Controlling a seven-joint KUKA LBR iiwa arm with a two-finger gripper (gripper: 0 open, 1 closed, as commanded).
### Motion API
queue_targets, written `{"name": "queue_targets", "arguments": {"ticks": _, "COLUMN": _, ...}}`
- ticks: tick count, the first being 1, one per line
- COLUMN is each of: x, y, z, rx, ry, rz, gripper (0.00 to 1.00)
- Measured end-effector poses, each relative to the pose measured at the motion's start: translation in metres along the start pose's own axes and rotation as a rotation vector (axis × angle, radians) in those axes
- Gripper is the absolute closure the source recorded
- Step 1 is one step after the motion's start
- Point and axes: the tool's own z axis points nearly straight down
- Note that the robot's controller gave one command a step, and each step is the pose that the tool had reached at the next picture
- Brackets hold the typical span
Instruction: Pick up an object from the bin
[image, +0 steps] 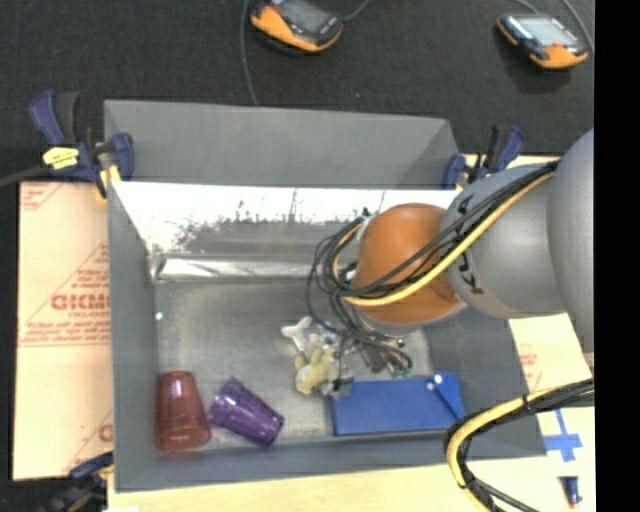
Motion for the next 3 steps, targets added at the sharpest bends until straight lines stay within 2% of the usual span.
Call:
{"name": "queue_targets", "arguments": {"ticks": 1, "x": 0.0, "y": 0.0, "z": 0.0, "rx": 0.0, "ry": 0.0, "rz": 0.001, "gripper": 1.0}}
{"name": "queue_targets", "arguments": {"ticks": 2, "x": 0.005, "y": -0.004, "z": -0.056, "rx": 0.0, "ry": 0.006, "rz": 0.017, "gripper": 1.0}}
{"name": "queue_targets", "arguments": {"ticks": 3, "x": -0.001, "y": -0.001, "z": -0.124, "rx": -0.001, "ry": 0.006, "rz": -0.003, "gripper": 1.0}}
